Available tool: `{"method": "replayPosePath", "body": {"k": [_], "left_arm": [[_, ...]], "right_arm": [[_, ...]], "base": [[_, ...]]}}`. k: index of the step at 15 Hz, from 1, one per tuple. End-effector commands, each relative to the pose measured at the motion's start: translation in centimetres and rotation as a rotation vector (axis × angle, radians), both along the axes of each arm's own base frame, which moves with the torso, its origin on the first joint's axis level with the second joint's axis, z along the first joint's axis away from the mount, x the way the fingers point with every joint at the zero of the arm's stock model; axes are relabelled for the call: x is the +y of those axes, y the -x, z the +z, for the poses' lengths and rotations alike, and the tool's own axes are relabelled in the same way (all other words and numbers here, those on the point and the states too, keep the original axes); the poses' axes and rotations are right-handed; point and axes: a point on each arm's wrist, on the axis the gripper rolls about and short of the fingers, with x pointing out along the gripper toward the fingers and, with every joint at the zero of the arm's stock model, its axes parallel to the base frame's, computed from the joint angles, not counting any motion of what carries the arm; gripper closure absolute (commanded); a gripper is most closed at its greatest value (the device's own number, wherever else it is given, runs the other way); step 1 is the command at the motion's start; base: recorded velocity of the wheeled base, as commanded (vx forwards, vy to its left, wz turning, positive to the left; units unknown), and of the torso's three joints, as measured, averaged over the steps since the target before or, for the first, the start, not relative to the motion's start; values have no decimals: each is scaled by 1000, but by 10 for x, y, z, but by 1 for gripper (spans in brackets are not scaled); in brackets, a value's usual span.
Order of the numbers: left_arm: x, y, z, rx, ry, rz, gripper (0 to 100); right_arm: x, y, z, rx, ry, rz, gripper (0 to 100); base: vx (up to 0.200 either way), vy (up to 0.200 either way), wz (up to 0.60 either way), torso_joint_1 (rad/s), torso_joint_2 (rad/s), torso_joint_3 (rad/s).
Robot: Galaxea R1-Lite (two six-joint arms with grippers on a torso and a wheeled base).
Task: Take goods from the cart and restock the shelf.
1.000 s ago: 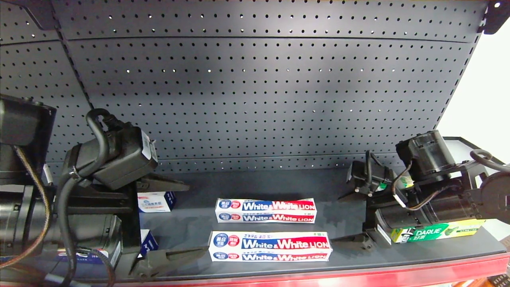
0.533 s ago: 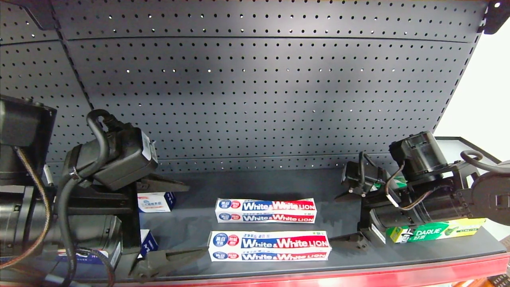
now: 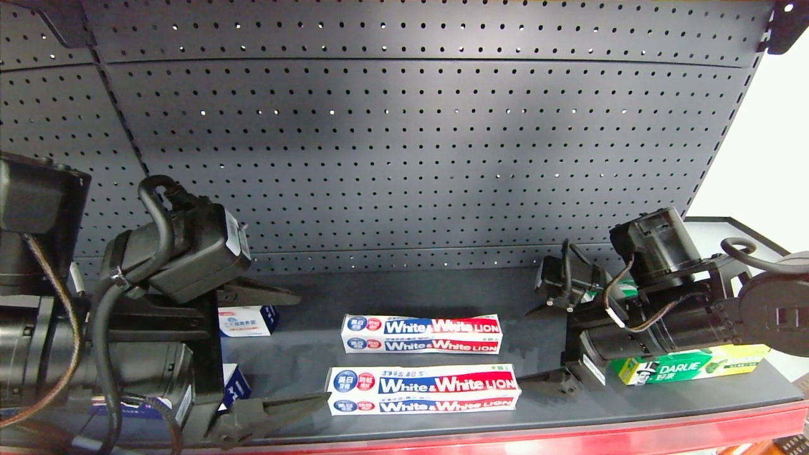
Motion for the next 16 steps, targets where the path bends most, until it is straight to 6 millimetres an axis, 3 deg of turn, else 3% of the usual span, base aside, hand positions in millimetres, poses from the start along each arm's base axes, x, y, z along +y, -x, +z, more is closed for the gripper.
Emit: {"method": "replayPosePath", "body": {"k": [1,6,10,12,16], "left_arm": [[0,0,-1,2,-1,0,0],[0,0,-1,4,-1,2,0],[1,0,0,0,0,6,0],[2,0,0,10,6,14,0],[8,11,1,30,37,79,0]], "right_arm": [[1,0,-1,4,2,4,0],[2,0,-3,8,4,6,0],[-5,-1,9,-30,-17,-19,0],[-17,-1,40,-124,-72,-71,0],[-33,12,58,-148,-99,-261,0]], "base": [[0,0,0,0,0,0],[0,0,0,0,0,0],[0,0,0,0,0,0],[0,0,0,0,0,0],[0,0,0,0,0,0]]}}
